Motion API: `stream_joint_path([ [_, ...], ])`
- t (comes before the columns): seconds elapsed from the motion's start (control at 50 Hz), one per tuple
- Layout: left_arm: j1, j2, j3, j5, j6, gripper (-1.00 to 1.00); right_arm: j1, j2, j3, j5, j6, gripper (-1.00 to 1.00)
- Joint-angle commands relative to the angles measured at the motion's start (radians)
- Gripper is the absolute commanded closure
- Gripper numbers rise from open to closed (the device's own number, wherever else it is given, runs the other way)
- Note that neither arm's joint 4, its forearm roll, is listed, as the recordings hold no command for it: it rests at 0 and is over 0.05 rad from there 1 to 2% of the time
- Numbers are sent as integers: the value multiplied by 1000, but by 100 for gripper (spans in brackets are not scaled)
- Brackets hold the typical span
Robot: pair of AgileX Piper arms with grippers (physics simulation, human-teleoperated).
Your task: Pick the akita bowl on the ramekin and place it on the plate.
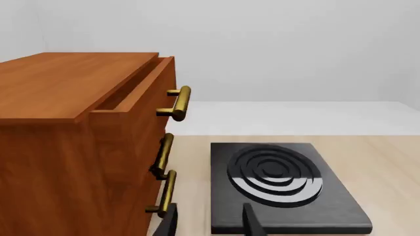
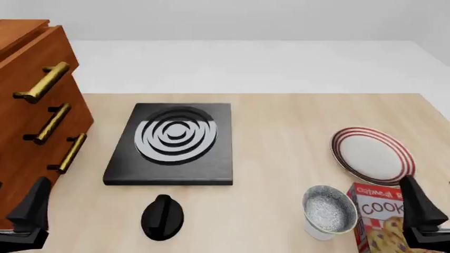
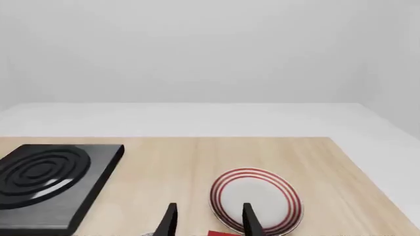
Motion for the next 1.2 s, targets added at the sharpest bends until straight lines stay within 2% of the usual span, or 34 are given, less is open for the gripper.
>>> stream_joint_path([
  [0.02,0,0,0,0,0,-100,-15,-1,-1,10,-12,-100],
  [0.36,0,0,0,0,0,-100,-2,0,-3,25,-27,-100],
  [0.42,0,0,0,0,0,-100,-7,4,-20,33,-35,-100],
  [0.44,0,0,0,0,0,-100,-5,2,-26,30,-60,-100],
  [0.52,0,0,0,0,0,-100,-13,15,-63,66,-58,-100],
  [0.66,0,0,0,0,0,-100,2,124,-273,181,-86,-100],
  [0.72,0,0,0,0,0,-100,34,195,-369,235,-36,-100],
  [0.74,0,0,0,0,0,-100,83,243,-414,263,29,-100],
  [0.76,0,0,0,0,0,-100,87,236,-444,284,39,-100],
  [0.8,0,0,0,0,0,-100,103,247,-511,330,5,-100],
  [0.84,0,0,0,0,0,-100,120,272,-552,356,10,-100],
  [0.86,0,0,0,0,0,-100,130,374,-587,379,-16,-100],
  [0.88,0,0,0,0,0,-100,152,368,-616,400,2,-100],
  [0.92,0,0,0,0,0,-100,153,386,-650,426,2,-100],
  [1.0,0,0,0,0,0,-100,200,475,-717,491,34,-100],
  [1.04,0,0,0,0,0,-100,194,511,-749,525,11,-100],
  [1.1,0,0,0,0,0,-100,194,551,-768,563,-65,-100],
  [1.16,0,0,0,0,0,-100,212,590,-794,611,-17,-100],
  [1.2,0,0,0,0,0,-100,221,603,-812,642,-17,-100],
])
